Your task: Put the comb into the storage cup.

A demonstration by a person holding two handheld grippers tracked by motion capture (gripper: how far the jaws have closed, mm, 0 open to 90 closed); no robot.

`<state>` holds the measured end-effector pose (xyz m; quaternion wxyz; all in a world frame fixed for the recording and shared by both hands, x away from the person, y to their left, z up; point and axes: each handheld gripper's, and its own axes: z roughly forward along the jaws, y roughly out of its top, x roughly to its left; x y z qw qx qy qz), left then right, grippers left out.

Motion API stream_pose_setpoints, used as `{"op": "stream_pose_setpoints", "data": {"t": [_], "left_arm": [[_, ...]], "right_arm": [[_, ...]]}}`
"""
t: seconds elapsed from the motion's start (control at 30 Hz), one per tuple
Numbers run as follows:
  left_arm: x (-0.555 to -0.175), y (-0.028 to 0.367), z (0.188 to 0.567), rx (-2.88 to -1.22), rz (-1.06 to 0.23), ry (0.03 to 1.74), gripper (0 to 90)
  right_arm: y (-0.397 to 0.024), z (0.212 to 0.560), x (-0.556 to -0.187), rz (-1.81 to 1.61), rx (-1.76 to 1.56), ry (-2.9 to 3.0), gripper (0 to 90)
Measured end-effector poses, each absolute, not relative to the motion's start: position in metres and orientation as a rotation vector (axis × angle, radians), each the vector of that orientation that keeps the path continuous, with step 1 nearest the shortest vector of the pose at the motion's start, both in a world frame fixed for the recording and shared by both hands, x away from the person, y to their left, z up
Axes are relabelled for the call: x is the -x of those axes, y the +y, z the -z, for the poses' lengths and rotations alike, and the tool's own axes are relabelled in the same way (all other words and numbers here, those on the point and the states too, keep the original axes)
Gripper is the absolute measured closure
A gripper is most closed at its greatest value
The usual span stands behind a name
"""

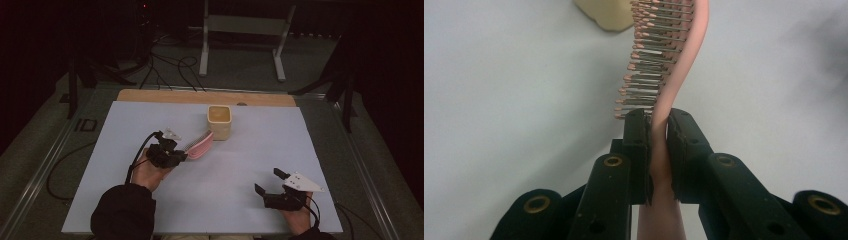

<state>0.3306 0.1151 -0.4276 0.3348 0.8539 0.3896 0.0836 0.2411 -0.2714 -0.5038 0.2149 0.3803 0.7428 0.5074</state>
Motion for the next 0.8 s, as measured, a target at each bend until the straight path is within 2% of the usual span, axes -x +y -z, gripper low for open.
{"op": "stream_pose_setpoints", "data": {"t": [0.27, 0.8], "left_arm": [[-0.327, 0.120, 0.420, -2.159, -0.198, 1.001, 80.1], [-0.319, 0.124, 0.407, -2.029, -0.136, 0.907, 80.1]], "right_arm": [[-0.262, 0.499, -0.249, -1.467, -1.044, 2.130, 8.6], [-0.221, 0.461, -0.284, -1.563, -0.953, 2.221, 8.6]]}}
